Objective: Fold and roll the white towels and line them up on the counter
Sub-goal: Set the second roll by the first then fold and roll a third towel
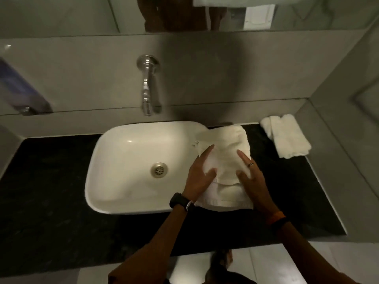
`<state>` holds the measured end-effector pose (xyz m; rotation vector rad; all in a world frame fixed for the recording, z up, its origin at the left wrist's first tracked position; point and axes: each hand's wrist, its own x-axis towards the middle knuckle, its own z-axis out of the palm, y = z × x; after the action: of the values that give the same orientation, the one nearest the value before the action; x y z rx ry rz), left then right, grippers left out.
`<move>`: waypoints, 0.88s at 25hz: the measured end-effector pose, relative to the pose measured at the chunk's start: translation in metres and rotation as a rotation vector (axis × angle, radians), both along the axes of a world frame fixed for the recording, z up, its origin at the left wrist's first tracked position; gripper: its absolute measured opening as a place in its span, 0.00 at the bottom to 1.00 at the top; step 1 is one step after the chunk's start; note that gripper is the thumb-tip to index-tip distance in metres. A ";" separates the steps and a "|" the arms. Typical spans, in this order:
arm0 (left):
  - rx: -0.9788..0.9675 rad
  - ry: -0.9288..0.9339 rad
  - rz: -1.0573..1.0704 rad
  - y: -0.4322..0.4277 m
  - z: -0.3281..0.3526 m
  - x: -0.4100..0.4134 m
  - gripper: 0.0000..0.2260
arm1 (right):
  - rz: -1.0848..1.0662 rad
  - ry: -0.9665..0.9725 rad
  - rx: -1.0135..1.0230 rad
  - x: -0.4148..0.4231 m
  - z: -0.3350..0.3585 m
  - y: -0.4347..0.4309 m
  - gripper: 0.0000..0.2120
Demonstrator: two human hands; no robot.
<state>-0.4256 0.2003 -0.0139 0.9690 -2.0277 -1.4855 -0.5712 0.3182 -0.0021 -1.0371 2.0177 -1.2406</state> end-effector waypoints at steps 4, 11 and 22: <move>0.039 -0.016 -0.111 0.057 -0.022 -0.072 0.33 | 0.048 -0.015 0.015 -0.073 -0.017 0.055 0.28; 0.111 -0.602 -0.142 0.099 -0.100 -0.097 0.35 | 0.109 -0.010 0.453 -0.134 -0.094 0.100 0.30; -0.636 -0.785 -0.563 0.133 -0.129 -0.081 0.28 | 0.558 0.747 0.568 -0.104 -0.118 0.155 0.37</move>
<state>-0.5071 0.3335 -0.1431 0.7895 -3.2522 -0.5423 -0.6753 0.4729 -0.1204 -1.7337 2.1335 0.0508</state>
